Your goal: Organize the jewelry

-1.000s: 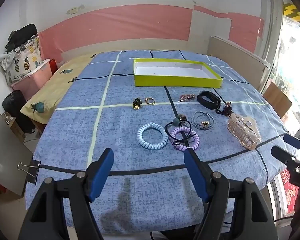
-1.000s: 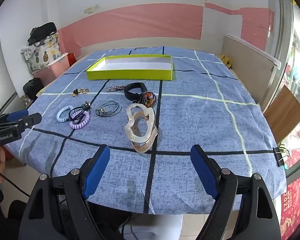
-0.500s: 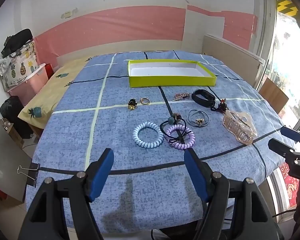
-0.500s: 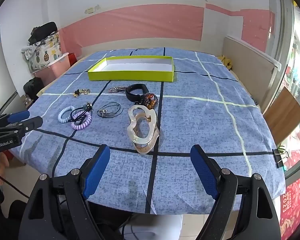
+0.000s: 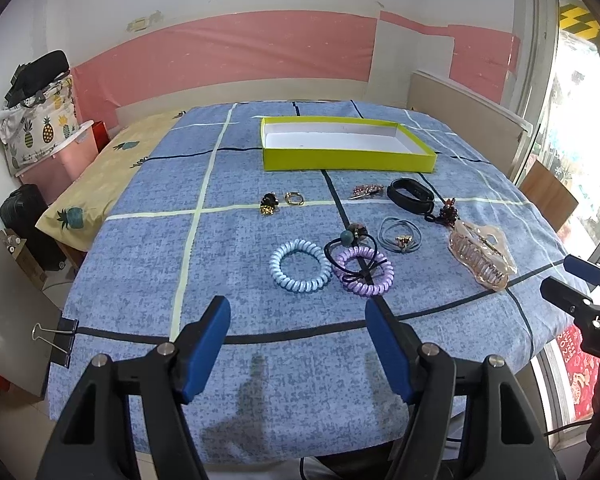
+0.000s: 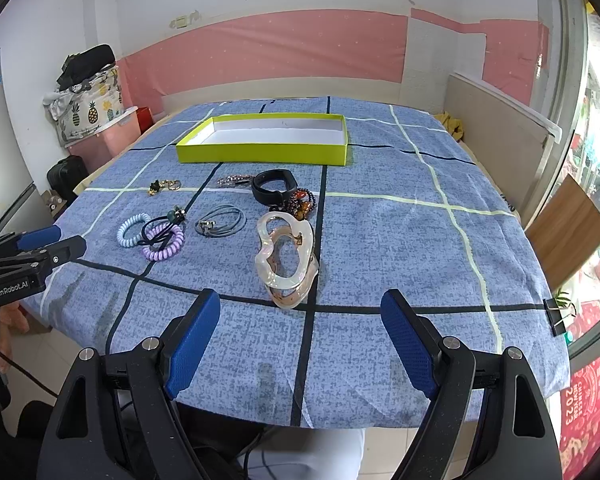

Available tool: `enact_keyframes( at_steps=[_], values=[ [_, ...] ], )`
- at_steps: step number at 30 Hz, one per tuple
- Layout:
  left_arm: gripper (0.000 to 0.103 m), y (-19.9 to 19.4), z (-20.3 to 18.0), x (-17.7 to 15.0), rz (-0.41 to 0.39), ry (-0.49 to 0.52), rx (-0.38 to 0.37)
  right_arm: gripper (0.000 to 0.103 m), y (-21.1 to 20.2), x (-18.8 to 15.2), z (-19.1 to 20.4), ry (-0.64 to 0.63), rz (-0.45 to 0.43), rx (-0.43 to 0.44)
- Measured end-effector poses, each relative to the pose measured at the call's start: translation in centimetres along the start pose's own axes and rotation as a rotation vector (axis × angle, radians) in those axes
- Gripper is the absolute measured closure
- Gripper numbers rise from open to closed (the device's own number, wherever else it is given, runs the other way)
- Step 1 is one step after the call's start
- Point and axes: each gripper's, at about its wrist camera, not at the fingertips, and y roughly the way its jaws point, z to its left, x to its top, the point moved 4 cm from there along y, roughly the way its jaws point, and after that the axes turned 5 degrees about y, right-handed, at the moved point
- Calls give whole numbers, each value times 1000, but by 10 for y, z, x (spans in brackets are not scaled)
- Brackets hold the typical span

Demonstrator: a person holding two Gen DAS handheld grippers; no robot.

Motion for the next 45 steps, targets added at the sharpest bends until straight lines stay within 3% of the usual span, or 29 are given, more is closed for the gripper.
enact_keyframes(
  at_steps=[45],
  values=[
    [35,-1,-1,-2,-7,-17,-34,20,-1,7,0,2,3,3]
  ],
)
